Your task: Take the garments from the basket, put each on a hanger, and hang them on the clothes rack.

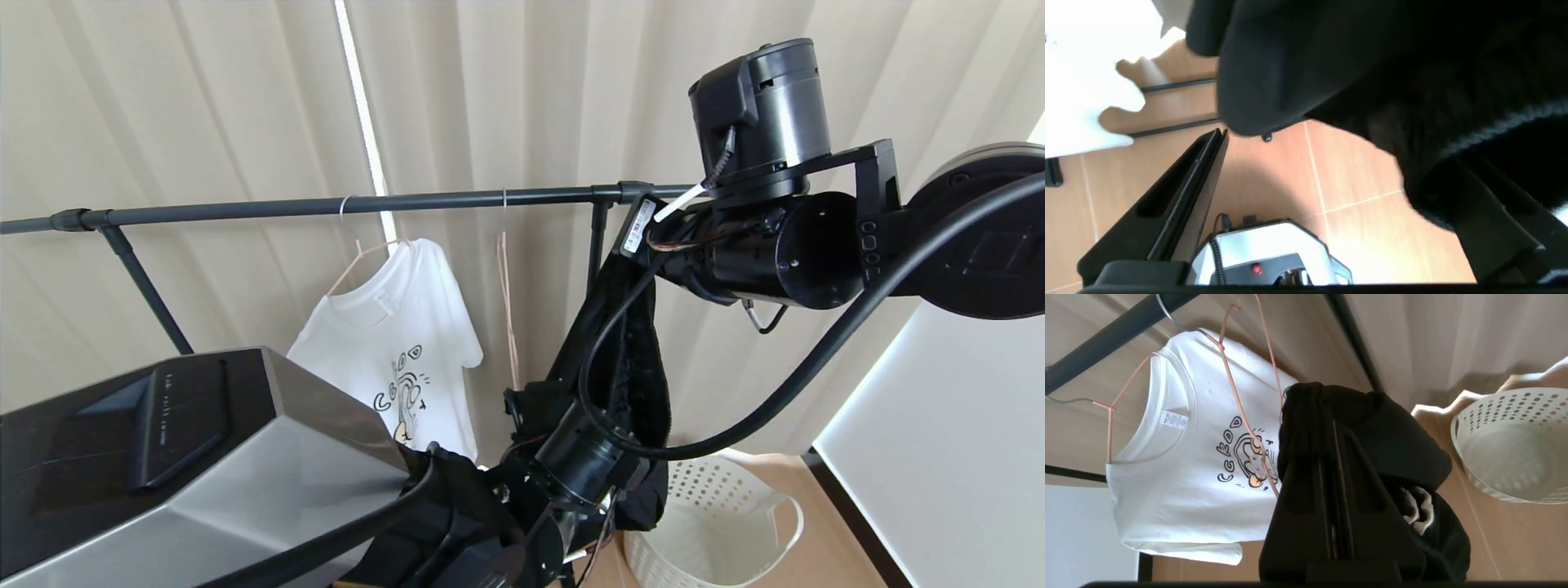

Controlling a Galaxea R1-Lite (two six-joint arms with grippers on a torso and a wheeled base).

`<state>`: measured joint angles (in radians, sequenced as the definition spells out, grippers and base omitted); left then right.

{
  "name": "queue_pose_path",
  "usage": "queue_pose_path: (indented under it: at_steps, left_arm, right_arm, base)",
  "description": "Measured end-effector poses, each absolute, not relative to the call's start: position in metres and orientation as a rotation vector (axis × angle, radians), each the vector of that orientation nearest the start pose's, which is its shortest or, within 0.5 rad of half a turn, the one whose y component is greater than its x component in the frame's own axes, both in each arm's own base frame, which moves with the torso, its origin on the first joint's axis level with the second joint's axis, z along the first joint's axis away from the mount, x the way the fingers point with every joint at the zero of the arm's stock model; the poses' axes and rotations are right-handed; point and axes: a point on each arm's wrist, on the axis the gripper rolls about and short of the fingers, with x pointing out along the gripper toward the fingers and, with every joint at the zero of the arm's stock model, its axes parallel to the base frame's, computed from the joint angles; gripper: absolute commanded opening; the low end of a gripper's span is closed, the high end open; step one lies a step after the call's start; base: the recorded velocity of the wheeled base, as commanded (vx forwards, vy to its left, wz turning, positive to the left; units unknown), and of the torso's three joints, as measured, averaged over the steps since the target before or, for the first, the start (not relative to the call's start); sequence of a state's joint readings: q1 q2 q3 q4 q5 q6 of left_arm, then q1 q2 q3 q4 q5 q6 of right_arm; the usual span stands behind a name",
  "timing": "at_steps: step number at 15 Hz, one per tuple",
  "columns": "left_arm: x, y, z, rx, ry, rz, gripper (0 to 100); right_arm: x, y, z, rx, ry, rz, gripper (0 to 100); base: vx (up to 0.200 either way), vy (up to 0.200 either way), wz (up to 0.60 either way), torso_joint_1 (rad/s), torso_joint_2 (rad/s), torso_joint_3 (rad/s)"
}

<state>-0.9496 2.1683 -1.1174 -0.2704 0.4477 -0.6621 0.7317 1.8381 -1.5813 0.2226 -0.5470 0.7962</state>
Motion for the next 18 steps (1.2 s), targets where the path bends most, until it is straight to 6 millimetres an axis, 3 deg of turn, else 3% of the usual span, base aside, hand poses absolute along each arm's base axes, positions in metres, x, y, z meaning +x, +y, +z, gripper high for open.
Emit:
queue_pose_path:
  at_steps: [5,8,9,14,18]
  left_arm:
    - [0.223,-0.304,0.049,-0.069,0.766,-0.241,100]
    - [0.212,-0.291,0.051,-0.051,0.782,-0.238,100]
    - [0.208,-0.285,0.053,-0.048,0.785,-0.237,0]
    - [0.192,-0.259,0.08,-0.075,0.76,-0.242,0]
    - [0.2,-0.231,0.119,-0.146,0.675,-0.22,0]
  right_arm:
    - [0.273,0.221,0.278,0.509,0.412,0.008,0]
    - [0.276,0.211,0.283,0.519,0.396,-0.011,0]
    - [0.276,0.209,0.285,0.522,0.391,-0.015,0]
    - [0.278,0.198,0.289,0.503,0.377,-0.035,0]
    - [0.272,0.19,0.282,0.363,0.4,-0.028,0]
  base:
    - [0.0,0.0,0.0,0.0,0.0,0.0]
    - [0.0,0.0,0.0,0.0,0.0,0.0]
    - [0.0,0.0,0.0,0.0,0.0,0.0]
    - [0.0,0.0,0.0,0.0,0.0,0.0]
    - [0.0,0.0,0.0,0.0,0.0,0.0]
